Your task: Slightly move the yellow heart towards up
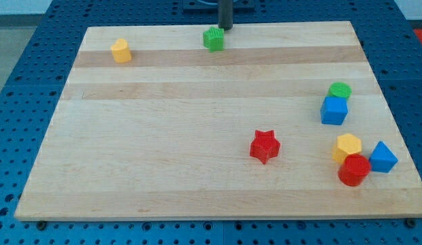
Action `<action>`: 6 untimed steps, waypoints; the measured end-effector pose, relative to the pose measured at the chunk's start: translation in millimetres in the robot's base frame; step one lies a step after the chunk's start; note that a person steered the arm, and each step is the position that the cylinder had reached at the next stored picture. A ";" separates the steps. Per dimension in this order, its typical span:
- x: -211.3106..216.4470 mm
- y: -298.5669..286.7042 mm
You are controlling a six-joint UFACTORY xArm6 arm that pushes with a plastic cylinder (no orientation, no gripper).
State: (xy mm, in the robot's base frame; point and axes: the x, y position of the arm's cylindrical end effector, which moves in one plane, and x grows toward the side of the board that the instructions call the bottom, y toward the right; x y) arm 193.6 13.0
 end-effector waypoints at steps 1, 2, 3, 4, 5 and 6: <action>1.5 21.3; 52.6 48.7; 61.3 41.1; 126.0 -13.2; 184.7 -84.6; 209.0 -145.4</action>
State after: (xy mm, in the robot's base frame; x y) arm 402.5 -132.4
